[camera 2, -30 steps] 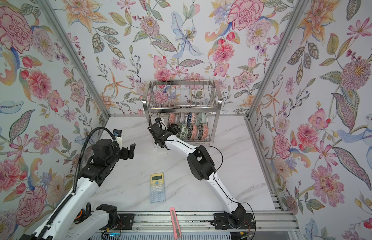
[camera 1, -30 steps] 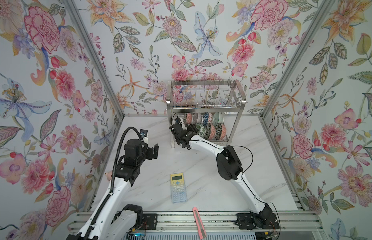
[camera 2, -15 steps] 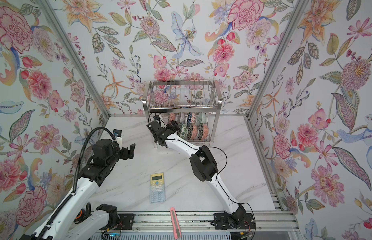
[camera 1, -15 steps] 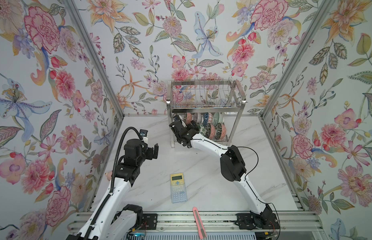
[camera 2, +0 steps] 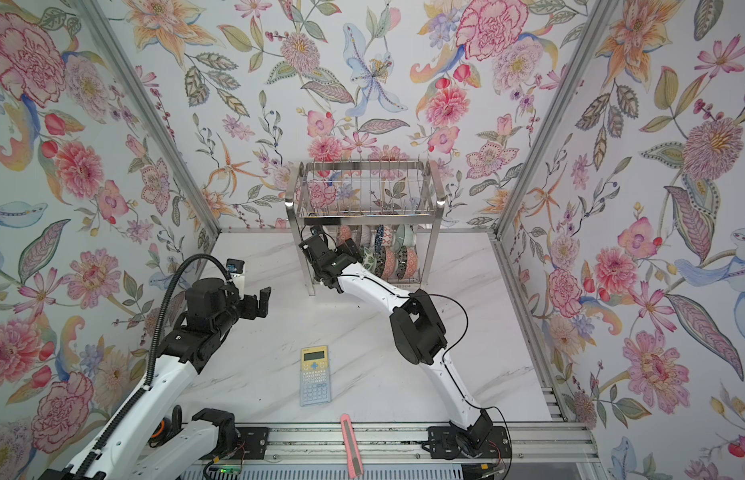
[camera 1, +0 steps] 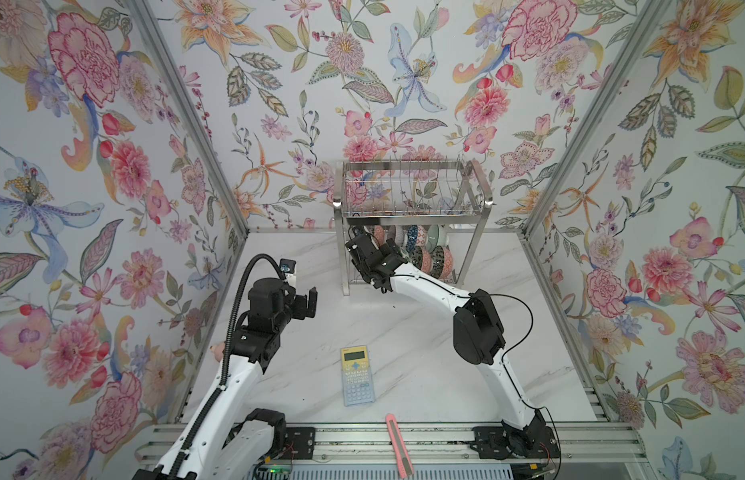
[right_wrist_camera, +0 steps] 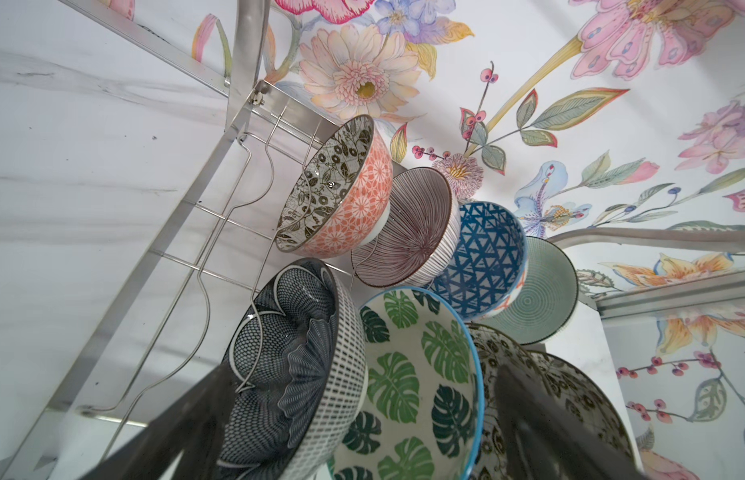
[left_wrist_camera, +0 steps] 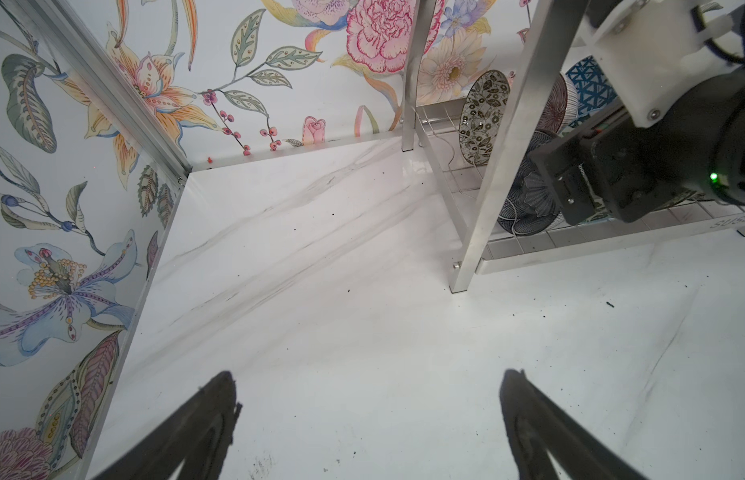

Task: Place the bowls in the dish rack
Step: 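Push the blue-grey bowl down into the rack slot with the right gripper, then open the right gripper and withdraw it from the rack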

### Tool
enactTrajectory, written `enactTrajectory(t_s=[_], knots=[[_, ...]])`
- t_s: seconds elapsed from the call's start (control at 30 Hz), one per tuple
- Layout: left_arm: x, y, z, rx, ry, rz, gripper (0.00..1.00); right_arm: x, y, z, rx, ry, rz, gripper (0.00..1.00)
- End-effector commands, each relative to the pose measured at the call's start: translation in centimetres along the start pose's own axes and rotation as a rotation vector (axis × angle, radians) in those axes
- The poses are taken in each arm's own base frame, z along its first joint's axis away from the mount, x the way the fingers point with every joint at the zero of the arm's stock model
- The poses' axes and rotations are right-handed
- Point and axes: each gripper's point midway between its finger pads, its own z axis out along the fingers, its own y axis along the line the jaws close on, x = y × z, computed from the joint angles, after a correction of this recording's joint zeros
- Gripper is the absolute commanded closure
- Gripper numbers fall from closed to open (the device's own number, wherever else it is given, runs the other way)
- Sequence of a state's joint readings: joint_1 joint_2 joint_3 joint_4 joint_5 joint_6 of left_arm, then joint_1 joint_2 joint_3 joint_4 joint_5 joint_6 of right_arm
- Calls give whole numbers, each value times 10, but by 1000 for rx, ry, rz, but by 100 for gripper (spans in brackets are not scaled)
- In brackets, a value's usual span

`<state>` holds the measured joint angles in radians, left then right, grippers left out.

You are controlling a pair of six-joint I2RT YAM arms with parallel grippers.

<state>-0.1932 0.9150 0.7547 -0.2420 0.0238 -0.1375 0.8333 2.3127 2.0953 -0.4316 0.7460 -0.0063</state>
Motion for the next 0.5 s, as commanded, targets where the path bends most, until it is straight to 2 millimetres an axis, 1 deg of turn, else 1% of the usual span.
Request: enactTrajectory(t_s=[0.0,0.47], knots=[[4,1,0,8,-1,7,1,-21,-15,-19,-33,-45,81,1],[4,1,0,10,-1,6,1,-26,-16,-29,-95,-65,115,1]])
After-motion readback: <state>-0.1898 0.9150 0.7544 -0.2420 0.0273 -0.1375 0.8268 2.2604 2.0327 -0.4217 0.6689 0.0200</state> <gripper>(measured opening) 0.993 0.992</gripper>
